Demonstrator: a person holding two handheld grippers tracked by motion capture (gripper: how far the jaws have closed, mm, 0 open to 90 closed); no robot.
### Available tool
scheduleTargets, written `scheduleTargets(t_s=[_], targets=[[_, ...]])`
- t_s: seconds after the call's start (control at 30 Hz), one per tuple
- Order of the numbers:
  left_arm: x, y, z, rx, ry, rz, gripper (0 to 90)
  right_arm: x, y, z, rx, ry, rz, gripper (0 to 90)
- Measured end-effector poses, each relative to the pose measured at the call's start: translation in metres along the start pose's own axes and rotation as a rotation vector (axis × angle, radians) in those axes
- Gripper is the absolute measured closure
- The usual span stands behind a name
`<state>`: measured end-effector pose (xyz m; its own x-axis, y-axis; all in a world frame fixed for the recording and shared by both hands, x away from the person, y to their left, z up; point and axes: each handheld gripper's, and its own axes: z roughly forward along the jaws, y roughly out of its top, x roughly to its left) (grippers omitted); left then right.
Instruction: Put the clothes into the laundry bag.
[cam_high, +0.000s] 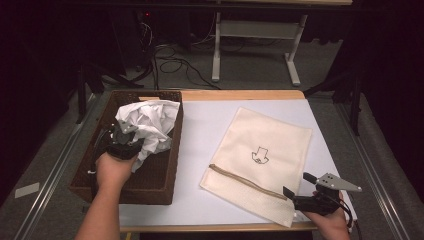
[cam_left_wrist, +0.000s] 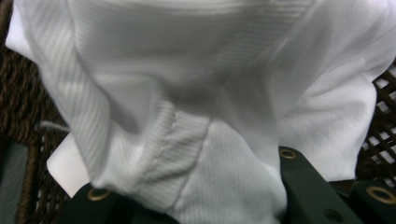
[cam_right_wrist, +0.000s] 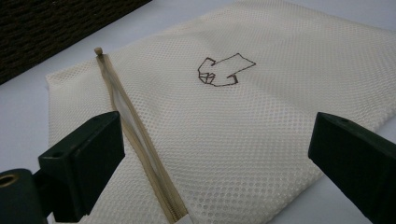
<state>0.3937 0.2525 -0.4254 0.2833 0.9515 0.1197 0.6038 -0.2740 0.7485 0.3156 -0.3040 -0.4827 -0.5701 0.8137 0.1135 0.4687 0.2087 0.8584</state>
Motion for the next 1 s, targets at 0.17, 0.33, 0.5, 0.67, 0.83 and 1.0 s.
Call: scheduleTargets(t_s=[0.17, 0.33, 0.5, 0.67, 0.83, 1.0], targets=[[0.0, -0.005, -0.007, -0.08, 0.021, -0.013, 75.6, -0.001, 0.0, 0.001, 0.003, -0.002, 0.002, 4.3], [0.002, -0.006, -0.011, -0.126, 0.014, -0.034, 75.8, 0.001, -0.001, 0.002, 0.006, 0.0, -0.004, 4.4], [0.0, -0.008, -0.017, -0.183, 0.032, -0.021, 75.9, 0.001, -0.001, 0.003, 0.009, 0.001, -0.001, 4.6], [0.002, -0.01, -0.024, -0.253, 0.045, -0.046, 75.9, 0.001, -0.002, 0.004, 0.012, 0.002, -0.001, 4.7], [0.004, -0.012, -0.029, -0.303, 0.049, -0.064, 75.9, 0.001, -0.002, 0.005, 0.015, 0.002, 0.002, 4.8], [0.006, -0.016, -0.037, -0.39, 0.07, -0.095, 75.9, 0.001, -0.002, 0.005, 0.013, 0.003, -0.003, 4.8]])
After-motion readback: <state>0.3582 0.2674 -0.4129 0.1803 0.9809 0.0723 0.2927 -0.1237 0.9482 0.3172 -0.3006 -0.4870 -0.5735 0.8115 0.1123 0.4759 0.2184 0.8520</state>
